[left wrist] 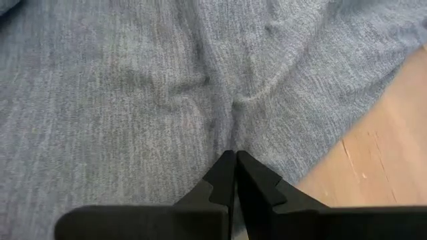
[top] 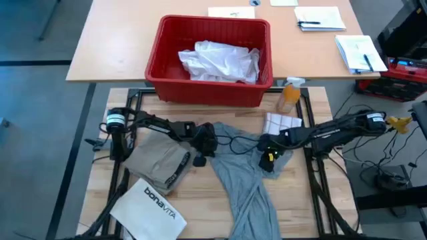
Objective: Fold laundry
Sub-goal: Fold the gray shirt
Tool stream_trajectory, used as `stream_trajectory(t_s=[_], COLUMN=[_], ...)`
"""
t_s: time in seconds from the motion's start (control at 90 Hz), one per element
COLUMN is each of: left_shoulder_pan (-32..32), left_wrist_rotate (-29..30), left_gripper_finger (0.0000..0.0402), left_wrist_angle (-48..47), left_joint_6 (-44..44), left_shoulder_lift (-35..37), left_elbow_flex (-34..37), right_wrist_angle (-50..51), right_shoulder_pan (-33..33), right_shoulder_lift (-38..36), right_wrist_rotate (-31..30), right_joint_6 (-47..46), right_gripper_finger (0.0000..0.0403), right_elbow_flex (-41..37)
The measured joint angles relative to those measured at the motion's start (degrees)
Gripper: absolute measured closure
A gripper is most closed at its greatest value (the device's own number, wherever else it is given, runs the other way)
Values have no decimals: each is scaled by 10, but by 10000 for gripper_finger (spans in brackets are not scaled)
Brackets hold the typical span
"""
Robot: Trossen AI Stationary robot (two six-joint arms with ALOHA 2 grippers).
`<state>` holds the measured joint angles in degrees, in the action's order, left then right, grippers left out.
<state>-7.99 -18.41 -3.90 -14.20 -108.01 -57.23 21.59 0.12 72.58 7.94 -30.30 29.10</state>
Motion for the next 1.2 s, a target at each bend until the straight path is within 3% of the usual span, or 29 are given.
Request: stream_trajectory(t_s=[0.167, 0.322, 0.689, 0.978, 1.2], left_shoulder_pan=[0, 0, 0, 0, 0], left_wrist_rotate=[0, -1, -2, -1, 0], left_gripper_finger=[402, 402, 402, 402, 402], left_wrist_angle=[0, 0, 6, 9, 14], left_joint_6=[2, 6, 13, 12, 12], left_shoulder_lift=[0, 0, 0, 0, 0], left_elbow_flex=[0, 0, 0, 0, 0], right_wrist_angle=[9, 12, 205, 217, 217], right_shoulder_pan=[0, 0, 43, 115, 160], right_shoulder_lift=[3, 0, -133, -248, -268], right_wrist_rotate=[15, 105, 84, 85, 85], right_joint_6=[16, 15, -103, -240, -278], right_gripper_finger=[310, 393, 402, 403, 403], right_elbow_flex=[-1, -4, 25, 25, 25])
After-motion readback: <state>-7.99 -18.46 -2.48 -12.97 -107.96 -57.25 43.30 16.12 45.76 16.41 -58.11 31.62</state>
